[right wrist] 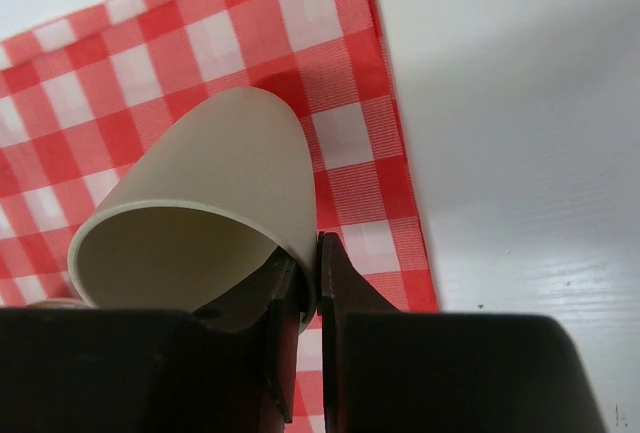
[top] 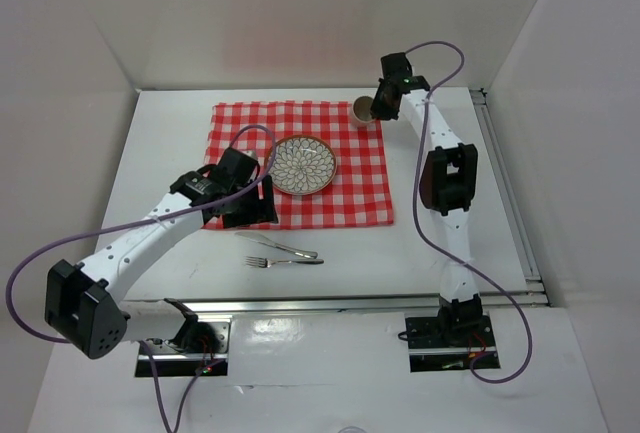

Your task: Set the dinner table for one person

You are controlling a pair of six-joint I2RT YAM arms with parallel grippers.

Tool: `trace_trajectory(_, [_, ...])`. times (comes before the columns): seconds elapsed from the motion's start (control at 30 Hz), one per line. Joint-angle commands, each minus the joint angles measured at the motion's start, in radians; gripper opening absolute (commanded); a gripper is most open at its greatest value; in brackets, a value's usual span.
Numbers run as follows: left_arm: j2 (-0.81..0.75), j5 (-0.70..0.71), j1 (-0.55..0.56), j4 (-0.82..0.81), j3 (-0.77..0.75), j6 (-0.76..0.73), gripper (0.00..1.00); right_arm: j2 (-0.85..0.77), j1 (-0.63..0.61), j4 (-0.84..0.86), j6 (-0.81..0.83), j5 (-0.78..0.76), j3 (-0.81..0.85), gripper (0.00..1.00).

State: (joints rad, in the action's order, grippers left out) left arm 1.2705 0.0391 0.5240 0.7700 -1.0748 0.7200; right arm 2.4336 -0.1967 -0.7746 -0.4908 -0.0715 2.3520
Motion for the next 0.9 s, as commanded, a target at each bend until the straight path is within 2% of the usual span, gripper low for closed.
trace_trajectory(0.0, [-0.036, 0.035, 0.011, 0.011, -0.002, 0.039, 0.84, 0.031, 0.010, -0.008, 0.015, 0.012, 0.043, 0.00])
trace_trajectory(0.23, [-0.036, 0.065, 0.011, 0.032, -0.011, 0.039, 0.84, 0.064, 0.010, 0.001, 0.015, -0.001, 0.062, 0.02])
trace_trajectory(0.27, [-0.036, 0.065, 0.011, 0.032, -0.011, 0.039, 0.84, 0.064, 0.010, 0.001, 0.015, 0.012, 0.072, 0.11])
trace_trajectory(0.37, [-0.036, 0.065, 0.021, 0.032, -0.011, 0.039, 0.84, 0.064, 0.010, 0.021, 0.024, 0.022, 0.081, 0.23])
trace_trajectory(0.53, [-0.036, 0.074, 0.021, 0.032, -0.011, 0.048, 0.84, 0.064, 0.000, 0.043, 0.024, 0.041, 0.081, 0.65])
trace_trajectory(0.6, [-0.036, 0.074, 0.030, 0.032, -0.011, 0.048, 0.84, 0.053, 0.000, 0.054, 0.034, 0.041, 0.081, 0.75])
trace_trajectory(0.7, [-0.026, 0.074, 0.030, 0.041, -0.011, 0.048, 0.84, 0.053, -0.009, 0.066, 0.034, 0.050, 0.108, 0.85])
trace_trajectory(0.87, [-0.026, 0.085, 0.039, 0.041, -0.020, 0.048, 0.84, 0.035, -0.009, 0.106, 0.034, 0.088, 0.130, 0.85])
